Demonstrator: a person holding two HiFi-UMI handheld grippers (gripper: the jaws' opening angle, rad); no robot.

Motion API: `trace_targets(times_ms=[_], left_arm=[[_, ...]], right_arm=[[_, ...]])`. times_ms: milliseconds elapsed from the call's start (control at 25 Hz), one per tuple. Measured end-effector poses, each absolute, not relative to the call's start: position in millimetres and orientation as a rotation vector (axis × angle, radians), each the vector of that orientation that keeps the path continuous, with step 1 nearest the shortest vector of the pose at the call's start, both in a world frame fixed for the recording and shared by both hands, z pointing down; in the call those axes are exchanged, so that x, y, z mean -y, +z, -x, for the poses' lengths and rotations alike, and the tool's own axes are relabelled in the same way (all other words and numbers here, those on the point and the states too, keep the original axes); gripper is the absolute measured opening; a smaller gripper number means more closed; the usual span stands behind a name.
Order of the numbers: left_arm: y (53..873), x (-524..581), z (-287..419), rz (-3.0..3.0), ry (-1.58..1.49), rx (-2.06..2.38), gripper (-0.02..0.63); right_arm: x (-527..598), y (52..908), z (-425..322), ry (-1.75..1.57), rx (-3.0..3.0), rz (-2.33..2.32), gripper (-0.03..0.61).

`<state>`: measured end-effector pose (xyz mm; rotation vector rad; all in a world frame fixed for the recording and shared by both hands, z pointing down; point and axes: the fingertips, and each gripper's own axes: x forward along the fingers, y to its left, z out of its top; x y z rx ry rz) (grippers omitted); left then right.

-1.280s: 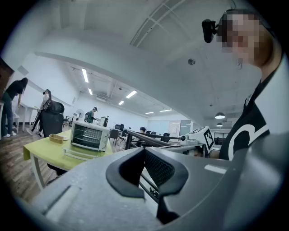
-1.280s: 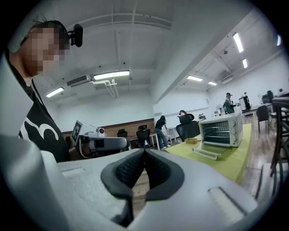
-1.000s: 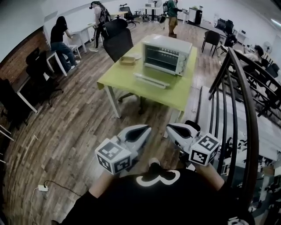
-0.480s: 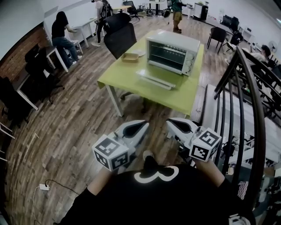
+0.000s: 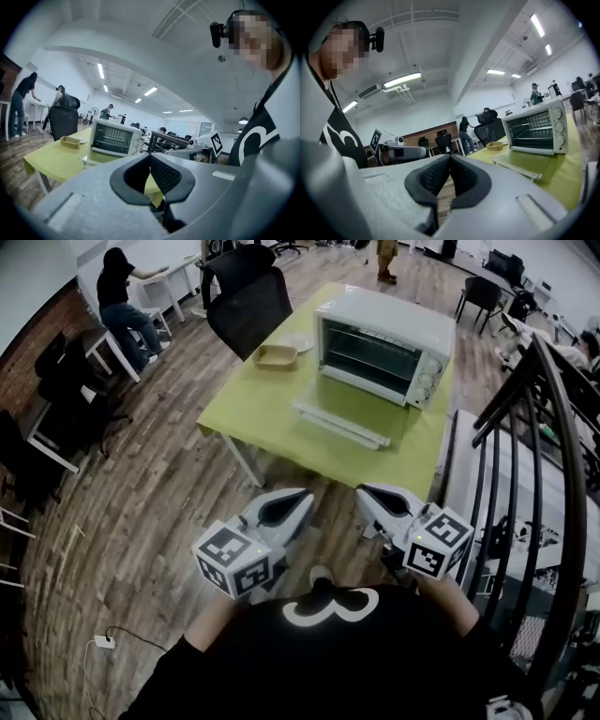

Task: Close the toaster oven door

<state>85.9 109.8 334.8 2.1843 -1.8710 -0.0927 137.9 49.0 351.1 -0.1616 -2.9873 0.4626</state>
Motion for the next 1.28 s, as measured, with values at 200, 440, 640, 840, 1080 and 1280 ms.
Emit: trace_targets(times_ms=[200, 440, 640, 840, 1080, 1280], left_arm=[[341.7, -46.9, -39.1, -2.189, -0.039, 1.842, 0.012], [354.5, -7.7, 5.3, -2.180, 0.014, 1.841, 0.012], [376.6, 12.1, 37.8, -2.134, 0.076, 1.854, 0.014], [398.0, 36.4, 75.2, -2.113, 0.133, 1.801, 0.014], [426.0, 77.2, 122.5, -2.139, 0.228, 1.688, 0.015], [465.1, 98.2, 160.0, -2.148, 0.361, 1.593, 0.017]], right_arm=[[17.7, 356.8, -96.8, 0.497, 2.982, 0.097, 0.002], [66.5, 361.5, -69.2, 0.498, 2.986, 0.002, 0.002], [96.2, 374.4, -61.0, 0.531, 2.966, -0.102, 0.002], [119.7, 389.8, -51.0, 0.586, 2.940, -0.218, 0.002], [156.1, 409.7, -43.7, 0.667, 2.889, -0.463, 0.002], [180.8, 440.7, -40.2, 0.712, 2.820, -0.622, 0.002]])
